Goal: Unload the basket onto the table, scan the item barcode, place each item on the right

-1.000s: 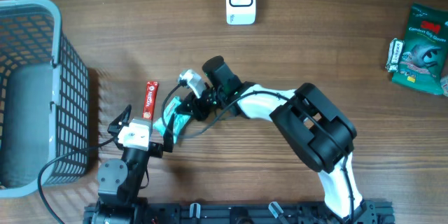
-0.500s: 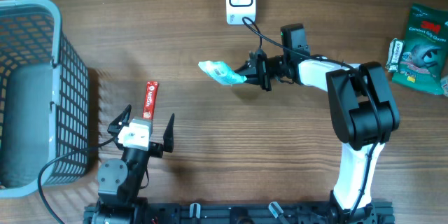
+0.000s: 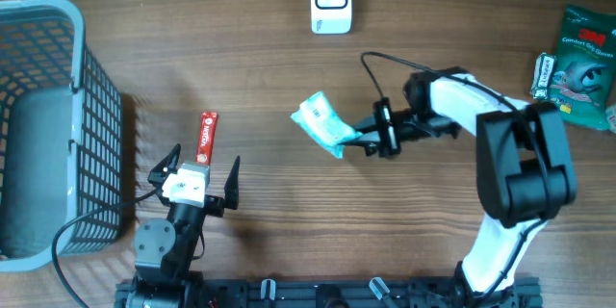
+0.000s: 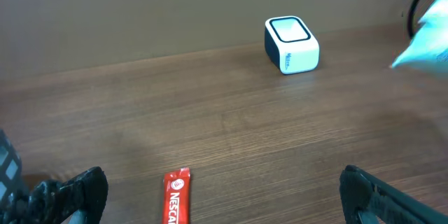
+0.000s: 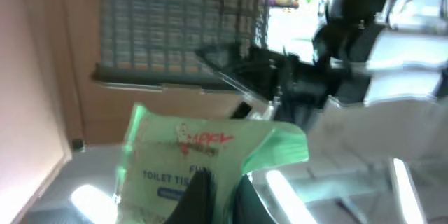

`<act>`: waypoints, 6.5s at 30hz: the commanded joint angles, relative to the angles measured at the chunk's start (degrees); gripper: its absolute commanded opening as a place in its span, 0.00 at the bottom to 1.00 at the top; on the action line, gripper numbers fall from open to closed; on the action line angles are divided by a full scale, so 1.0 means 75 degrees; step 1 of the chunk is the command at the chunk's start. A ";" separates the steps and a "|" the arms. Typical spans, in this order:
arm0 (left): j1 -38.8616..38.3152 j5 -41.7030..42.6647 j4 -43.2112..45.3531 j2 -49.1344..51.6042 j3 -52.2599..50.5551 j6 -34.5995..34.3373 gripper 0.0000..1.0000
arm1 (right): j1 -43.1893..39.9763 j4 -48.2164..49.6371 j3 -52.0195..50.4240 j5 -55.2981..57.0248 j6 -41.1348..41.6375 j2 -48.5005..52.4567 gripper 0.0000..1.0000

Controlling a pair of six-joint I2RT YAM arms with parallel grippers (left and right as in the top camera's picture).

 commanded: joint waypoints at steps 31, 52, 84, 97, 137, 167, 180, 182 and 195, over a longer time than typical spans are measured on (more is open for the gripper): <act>0.0000 0.0064 0.0029 -0.0029 -0.0047 0.0093 1.00 | 0.0417 1.2493 0.0134 0.8451 0.0615 -0.1166 0.05; 0.0000 0.0064 0.0029 -0.0029 -0.0047 0.0093 1.00 | 0.1035 1.2502 0.3337 1.2855 0.0294 0.1938 0.05; 0.0000 0.0064 0.0029 -0.0029 -0.0047 0.0093 1.00 | -0.5374 0.3532 0.2524 1.2901 -0.1614 -0.2031 1.00; 0.0000 0.0064 0.0026 -0.0029 -0.0047 0.0093 1.00 | -0.1043 0.4240 0.2320 0.8641 -0.3279 -0.2224 0.05; 0.0000 0.0064 0.0029 -0.0029 -0.0047 0.0093 1.00 | 0.4858 1.2287 0.2404 0.6939 -0.3963 0.2294 0.04; 0.0000 0.0064 0.0029 -0.0029 -0.0047 0.0093 1.00 | 0.3978 0.6735 0.2600 1.1768 -0.2276 0.1845 0.05; 0.0000 0.0064 0.0029 -0.0029 -0.0047 0.0093 1.00 | 0.3518 0.3002 0.2600 1.2584 -0.0769 -0.1154 0.46; 0.0000 0.0064 0.0029 -0.0029 -0.0047 0.0093 1.00 | 0.3518 0.3019 0.2600 1.2292 -0.0367 -0.1512 1.00; 0.0000 0.0064 0.0026 -0.0029 -0.0047 0.0093 1.00 | 0.3532 0.3558 0.2468 1.1491 0.2186 -0.1008 0.73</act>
